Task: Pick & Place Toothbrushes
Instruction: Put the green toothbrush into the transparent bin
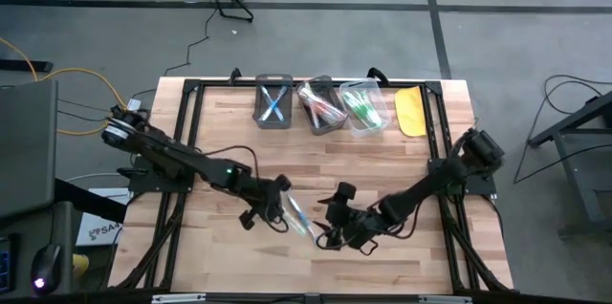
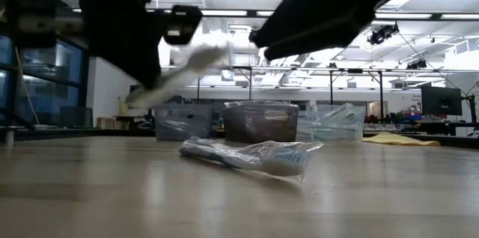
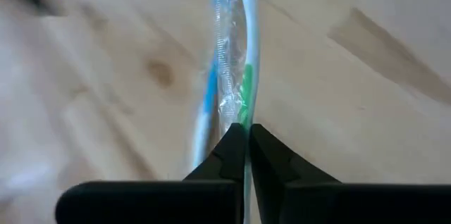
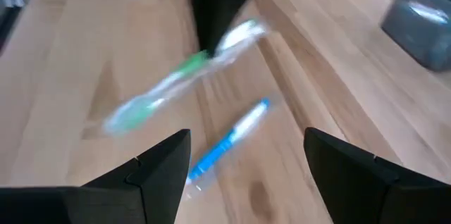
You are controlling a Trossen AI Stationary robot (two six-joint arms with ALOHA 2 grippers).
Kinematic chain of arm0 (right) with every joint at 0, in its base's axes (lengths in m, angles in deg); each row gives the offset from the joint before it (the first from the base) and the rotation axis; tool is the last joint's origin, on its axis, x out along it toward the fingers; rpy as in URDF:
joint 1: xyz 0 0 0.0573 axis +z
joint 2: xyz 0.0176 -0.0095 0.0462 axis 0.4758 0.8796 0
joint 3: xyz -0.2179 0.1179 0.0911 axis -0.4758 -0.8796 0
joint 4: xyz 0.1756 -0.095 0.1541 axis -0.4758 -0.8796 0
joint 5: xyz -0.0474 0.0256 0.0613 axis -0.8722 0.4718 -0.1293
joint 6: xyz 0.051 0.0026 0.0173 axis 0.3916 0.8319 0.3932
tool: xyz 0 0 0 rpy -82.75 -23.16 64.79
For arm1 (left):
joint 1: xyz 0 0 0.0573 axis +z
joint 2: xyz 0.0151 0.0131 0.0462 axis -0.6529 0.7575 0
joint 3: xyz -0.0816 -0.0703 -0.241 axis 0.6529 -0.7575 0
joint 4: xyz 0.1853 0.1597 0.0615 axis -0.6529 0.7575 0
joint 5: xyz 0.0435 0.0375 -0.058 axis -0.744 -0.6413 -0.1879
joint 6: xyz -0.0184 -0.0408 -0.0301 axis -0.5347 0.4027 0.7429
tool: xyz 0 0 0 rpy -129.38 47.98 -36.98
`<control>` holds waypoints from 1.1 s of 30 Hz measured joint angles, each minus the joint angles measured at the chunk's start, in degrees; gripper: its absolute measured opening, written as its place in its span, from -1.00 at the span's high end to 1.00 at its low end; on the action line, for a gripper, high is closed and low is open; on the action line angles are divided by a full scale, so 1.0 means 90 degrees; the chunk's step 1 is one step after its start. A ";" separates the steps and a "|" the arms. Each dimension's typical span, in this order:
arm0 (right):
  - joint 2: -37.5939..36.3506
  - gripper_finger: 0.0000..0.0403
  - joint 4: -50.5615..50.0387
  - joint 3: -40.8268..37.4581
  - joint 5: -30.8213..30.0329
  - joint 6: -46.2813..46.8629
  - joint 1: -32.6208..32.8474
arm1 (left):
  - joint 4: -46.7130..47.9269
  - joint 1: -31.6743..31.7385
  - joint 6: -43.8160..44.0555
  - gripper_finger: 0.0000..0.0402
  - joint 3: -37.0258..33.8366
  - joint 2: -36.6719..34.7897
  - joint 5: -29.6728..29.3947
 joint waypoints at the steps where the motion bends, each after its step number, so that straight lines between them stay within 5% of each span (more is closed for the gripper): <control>1: 0.0057 -0.34 0.0180 0.0000 0.0003 -0.0142 0.0002 | 0.0040 0.0004 0.0065 0.99 -0.0003 -0.0125 -0.0145; 12: 0.0177 -0.34 0.1384 0.0005 -0.0092 -0.1697 -0.0055 | 0.0319 0.0140 0.0600 1.00 -0.0001 -0.0483 -0.1882; 20: 0.0177 -0.34 0.0665 0.0002 -0.0667 -0.0825 -0.0010 | 0.0323 0.0131 0.0760 1.00 0.0000 -0.0666 -0.2518; 24: 0.0177 -0.34 0.0733 0.0002 -0.0934 -0.0615 -0.0050 | -0.0100 0.0129 0.0876 0.98 0.0002 -0.0823 -0.2557; 33: 0.0177 -0.34 0.2461 0.0002 -0.1418 -0.2337 -0.0187 | -0.1072 0.0126 0.0624 0.99 0.0002 -0.0870 -0.1851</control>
